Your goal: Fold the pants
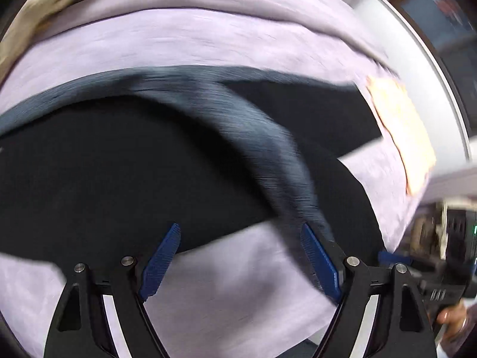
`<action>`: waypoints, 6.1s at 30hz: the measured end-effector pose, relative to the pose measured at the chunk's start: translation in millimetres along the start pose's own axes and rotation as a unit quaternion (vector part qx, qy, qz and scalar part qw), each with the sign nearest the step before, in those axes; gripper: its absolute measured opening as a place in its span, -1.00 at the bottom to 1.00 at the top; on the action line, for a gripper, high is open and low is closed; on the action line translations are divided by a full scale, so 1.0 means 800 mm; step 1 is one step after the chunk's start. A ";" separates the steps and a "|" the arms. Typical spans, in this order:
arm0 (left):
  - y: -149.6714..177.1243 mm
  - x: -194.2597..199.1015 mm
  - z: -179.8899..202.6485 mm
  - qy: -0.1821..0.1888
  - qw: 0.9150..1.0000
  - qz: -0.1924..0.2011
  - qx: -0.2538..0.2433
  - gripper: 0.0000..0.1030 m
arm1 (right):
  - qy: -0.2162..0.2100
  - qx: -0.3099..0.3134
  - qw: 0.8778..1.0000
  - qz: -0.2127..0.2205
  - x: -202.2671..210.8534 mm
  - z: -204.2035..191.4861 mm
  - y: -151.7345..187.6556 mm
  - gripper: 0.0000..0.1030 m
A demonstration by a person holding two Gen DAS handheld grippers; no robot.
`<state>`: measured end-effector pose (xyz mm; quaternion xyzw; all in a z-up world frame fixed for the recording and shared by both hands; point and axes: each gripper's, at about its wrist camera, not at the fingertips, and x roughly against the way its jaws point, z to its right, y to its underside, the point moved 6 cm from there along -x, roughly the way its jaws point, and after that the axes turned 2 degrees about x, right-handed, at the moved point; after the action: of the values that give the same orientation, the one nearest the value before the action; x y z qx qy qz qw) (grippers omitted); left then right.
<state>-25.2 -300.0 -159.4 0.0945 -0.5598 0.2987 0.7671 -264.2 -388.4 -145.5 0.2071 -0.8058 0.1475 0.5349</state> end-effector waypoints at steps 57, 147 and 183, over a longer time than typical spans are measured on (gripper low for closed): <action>-0.108 -0.025 -0.095 -0.220 0.955 0.054 0.189 0.63 | 0.025 0.115 0.988 0.100 -0.029 0.175 -0.386 -0.25; -0.027 0.128 -0.526 -0.210 0.929 0.172 0.250 0.92 | -0.108 0.412 0.902 -0.072 -0.256 -0.562 -0.174 -0.58; -0.026 0.039 -0.219 -0.229 0.960 0.069 0.146 1.00 | -0.048 -0.106 0.988 0.105 0.000 0.099 -0.266 -0.15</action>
<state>133.0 -221.7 -189.1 0.2326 -0.6762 0.3995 0.5737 -223.2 -610.4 -172.3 0.0705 -0.8590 0.1065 0.4957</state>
